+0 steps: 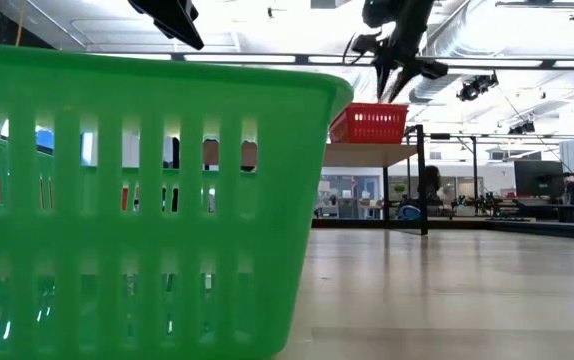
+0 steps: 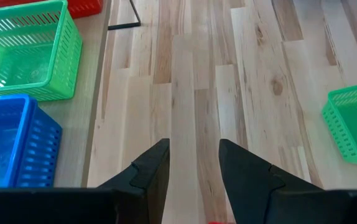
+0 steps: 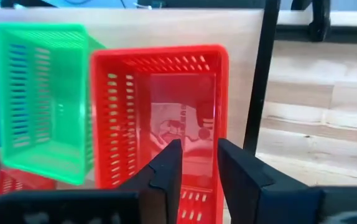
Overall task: Stack baskets on shelf by color
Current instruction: Stack the right red bin on top of the red bin on the shelf, then stack the right green bin on top of the green bin on the shelf
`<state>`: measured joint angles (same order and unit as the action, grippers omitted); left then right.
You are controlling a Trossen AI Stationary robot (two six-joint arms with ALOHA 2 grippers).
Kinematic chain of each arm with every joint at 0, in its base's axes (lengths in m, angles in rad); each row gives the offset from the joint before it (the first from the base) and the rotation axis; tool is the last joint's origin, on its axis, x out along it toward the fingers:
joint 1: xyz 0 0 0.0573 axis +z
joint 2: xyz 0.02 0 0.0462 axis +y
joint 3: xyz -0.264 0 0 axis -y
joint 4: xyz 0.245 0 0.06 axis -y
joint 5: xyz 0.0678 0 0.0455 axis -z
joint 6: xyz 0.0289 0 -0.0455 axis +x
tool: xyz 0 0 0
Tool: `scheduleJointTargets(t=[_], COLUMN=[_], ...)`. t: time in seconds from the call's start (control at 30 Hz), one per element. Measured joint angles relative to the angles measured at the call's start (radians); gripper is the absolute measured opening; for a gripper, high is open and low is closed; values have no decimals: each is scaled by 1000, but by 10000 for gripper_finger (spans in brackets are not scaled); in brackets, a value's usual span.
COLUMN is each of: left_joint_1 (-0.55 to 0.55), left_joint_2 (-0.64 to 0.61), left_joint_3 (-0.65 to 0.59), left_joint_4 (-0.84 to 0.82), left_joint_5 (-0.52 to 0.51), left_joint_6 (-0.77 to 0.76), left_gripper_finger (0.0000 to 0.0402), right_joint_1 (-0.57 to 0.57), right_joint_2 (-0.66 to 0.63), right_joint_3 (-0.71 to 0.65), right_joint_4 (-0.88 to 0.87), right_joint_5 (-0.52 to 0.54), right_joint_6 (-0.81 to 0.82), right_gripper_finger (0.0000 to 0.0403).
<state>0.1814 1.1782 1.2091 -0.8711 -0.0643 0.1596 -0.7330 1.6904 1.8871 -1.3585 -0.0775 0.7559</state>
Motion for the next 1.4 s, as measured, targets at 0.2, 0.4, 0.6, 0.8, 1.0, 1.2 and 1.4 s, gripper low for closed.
scheduleJointTargets(t=[0.2,0.4,0.6,0.8,1.0,1.2,1.4], left_joint_1=[0,0,0,0,-27,-96,-173], left_joint_2=[0,0,0,0,-2,-6,-6], left_joint_3=[0,0,0,0,-42,-146,-193], left_joint_4=[0,-11,-20,-86,-118,-64,22], left_joint_5=[0,0,0,0,0,-4,-4], left_joint_6=[-16,-40,-104,-178,-226,-282,-352], left_gripper_finger=[131,131,131,131,131,131,131], right_joint_1=[0,81,202,313,410,500,567], right_joint_2=[-1,-2,-27,-25,-25,-24,-24], right_joint_3=[117,229,230,225,225,225,225], right_joint_4=[-49,-187,-203,-212,-212,-212,-212], right_joint_5=[2,120,179,216,268,283,328], right_joint_6=[-48,-242,-348,-415,-421,-384,-316], right_gripper_finger=[87,87,87,87,87,87,87])
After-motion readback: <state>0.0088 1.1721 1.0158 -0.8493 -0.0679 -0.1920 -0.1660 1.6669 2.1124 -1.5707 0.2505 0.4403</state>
